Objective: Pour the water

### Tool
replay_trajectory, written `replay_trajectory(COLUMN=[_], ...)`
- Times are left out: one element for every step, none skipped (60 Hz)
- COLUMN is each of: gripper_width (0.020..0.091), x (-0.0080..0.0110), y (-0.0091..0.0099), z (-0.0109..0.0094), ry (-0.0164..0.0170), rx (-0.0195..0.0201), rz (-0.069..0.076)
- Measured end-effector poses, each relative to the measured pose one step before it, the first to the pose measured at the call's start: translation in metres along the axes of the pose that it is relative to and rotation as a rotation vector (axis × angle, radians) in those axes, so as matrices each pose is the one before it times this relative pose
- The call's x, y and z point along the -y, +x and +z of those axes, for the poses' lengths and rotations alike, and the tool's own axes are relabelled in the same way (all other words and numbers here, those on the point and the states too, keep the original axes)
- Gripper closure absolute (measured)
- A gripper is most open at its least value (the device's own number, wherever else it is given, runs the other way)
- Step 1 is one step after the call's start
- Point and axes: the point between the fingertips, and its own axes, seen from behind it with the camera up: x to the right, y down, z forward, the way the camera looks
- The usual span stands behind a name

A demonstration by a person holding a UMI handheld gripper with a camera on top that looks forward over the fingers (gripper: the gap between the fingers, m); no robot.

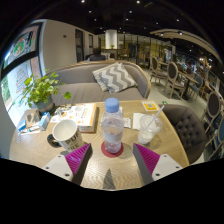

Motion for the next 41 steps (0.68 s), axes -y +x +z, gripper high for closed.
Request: replay_trajectory(gripper_width=[0.025, 0.0251, 0.0253, 0.025, 0.0253, 0.0252, 0.0252, 0.0251, 0.0252, 0.0251, 0.0251, 0.0251, 0.025, 0.0249, 0.0253, 0.0251, 0.0252, 0.0252, 0.0252, 0.0253, 0.0253, 0.0251, 0.0251, 0.0252, 0.0252, 0.0251, 0.0253, 0.025, 0.025, 0.0251, 0.0251, 0.0251, 0.0251, 0.0253, 0.0252, 0.0253, 0.0252, 0.0252, 0.0253, 0.0253, 0.0253], x=[-0.00052, -0.00045, -0.00037, -0.00062, -0.00048, -0.00042, -0.00018, 0.00205, -0.0013, -0.00129, -0.00147, -0.00113, -0.00093, 0.00068, -0.00125, -0.00123, -0.0009, -0.00106, -0.0003, -0.00126, -0.00116, -0.00069, -0.00023, -0.0004, -0.00025, -0.00021, -0.00025, -0.00016, -0.00004, 0.00021, 0.00051, 0.00054, 0.00034, -0.00005, -0.00043, -0.00099, -0.00052, -0.00065, -0.0008, -0.00063, -0.00106], y=[-0.00132, -0.00151, -0.00128, -0.00128, -0.00148, -0.00209, -0.00239, -0.00237, -0.00208, -0.002, -0.00217, -0.00233, -0.00246, -0.00116, -0.00134, -0.00137, -0.00142, -0.00139, -0.00109, -0.00025, -0.00033, -0.00014, -0.00002, 0.00019, 0.00127, 0.0001, -0.00001, -0.00028, -0.00054, -0.0002, -0.00004, 0.00037, 0.00059, 0.00058, -0.00005, -0.00044, -0.00074, -0.00114, -0.00114, -0.00051, -0.00055], z=[-0.00848, -0.00846, -0.00877, -0.00904, -0.00877, -0.00867, -0.00848, -0.00711, -0.00744, -0.00718, -0.00719, -0.00693, -0.00664, -0.00741, -0.00608, -0.00578, -0.00524, -0.00465, -0.00616, -0.00425, -0.00401, -0.00402, -0.00369, -0.00364, -0.0027, -0.0034, -0.00308, -0.00269, -0.0025, -0.00252, -0.00224, -0.00194, -0.0015, -0.00166, -0.00128, -0.00115, -0.00078, -0.00123, -0.0006, -0.00077, -0.00052], ry=[-0.00216, -0.00229, -0.00252, -0.00195, -0.00152, -0.00063, 0.00141, -0.00028, 0.00379, 0.00103, -0.00084, 0.0007, 0.00191, 0.00142, 0.00232, 0.00276, 0.00369, 0.00371, 0.00085, 0.00135, 0.00207, 0.00378, 0.00459, 0.00386, 0.0041, 0.00408, 0.00318, 0.00229, 0.00269, 0.00438, 0.00531, 0.00454, 0.00323, 0.00155, -0.00047, -0.00182, -0.00322, -0.00065, 0.00024, -0.00092, -0.00218], rx=[-0.00226, -0.00284, -0.00352, -0.00435, -0.00327, -0.00156, -0.00004, -0.00081, -0.00066, -0.00162, -0.00067, 0.00154, 0.00145, -0.00123, -0.00204, -0.00125, -0.00024, -0.00077, -0.00382, -0.00387, -0.00431, -0.00442, -0.00444, -0.00546, -0.00526, -0.00488, -0.00282, -0.00047, -0.00022, -0.00155, -0.00333, -0.00474, -0.00534, -0.00476, -0.00188, 0.00085, 0.003, 0.00268, 0.00215, 0.00163, 0.00096], rz=[0.0013, 0.0023, 0.0025, 0.0023, 0.0024, 0.0027, 0.0029, 0.0029, 0.0039, 0.0034, 0.0021, 0.0005, 0.0001, -0.0001, 0.0, -0.0008, -0.0014, -0.0021, -0.0029, -0.0028, -0.0034, -0.0041, -0.0045, -0.0049, -0.006, -0.0063, -0.0047, -0.0021, -0.0011, -0.0025, -0.0048, -0.0072, -0.0081, -0.007, -0.0033, 0.0013, 0.0043, 0.004, 0.0023, 0.0009, -0.0006])
